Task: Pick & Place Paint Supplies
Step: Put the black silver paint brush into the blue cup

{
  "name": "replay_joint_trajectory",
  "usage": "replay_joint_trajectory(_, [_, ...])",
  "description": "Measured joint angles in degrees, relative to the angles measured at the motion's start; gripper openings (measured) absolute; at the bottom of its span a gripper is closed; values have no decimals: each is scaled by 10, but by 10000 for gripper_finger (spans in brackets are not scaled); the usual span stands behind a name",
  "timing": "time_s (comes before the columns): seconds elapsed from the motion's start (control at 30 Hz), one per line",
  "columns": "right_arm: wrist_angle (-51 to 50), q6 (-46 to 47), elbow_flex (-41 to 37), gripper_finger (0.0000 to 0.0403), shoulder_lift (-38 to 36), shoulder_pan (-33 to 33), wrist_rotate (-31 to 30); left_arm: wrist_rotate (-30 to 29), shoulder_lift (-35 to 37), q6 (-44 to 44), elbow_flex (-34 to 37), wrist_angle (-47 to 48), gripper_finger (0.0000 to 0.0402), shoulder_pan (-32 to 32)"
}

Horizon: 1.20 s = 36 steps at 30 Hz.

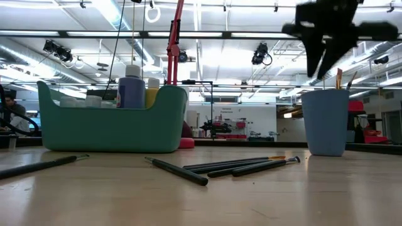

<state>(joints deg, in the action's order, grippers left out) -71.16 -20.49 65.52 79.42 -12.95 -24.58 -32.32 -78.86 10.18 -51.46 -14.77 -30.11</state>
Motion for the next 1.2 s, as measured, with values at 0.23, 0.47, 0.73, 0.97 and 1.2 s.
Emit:
replay_joint_trajectory(0.23, [72,46,66,68,0,-14,18,26,0,-47,0,72,82,0])
replay_joint_trajectory(0.47, [216,44,51,66,0,-14,91,23,0,48,0,95,82,-1])
replay_joint_trajectory(0.73, [445,54,-26,77,0,-17,127,-74,0,182,0,118,82,-23])
replay_joint_trajectory(0.97, [709,62,-154,77,0,-38,169,-146,0,222,0,117,82,-49])
replay_joint_trajectory(1.2, [875,29,-233,78,0,-38,181,-174,0,225,0,117,82,-45])
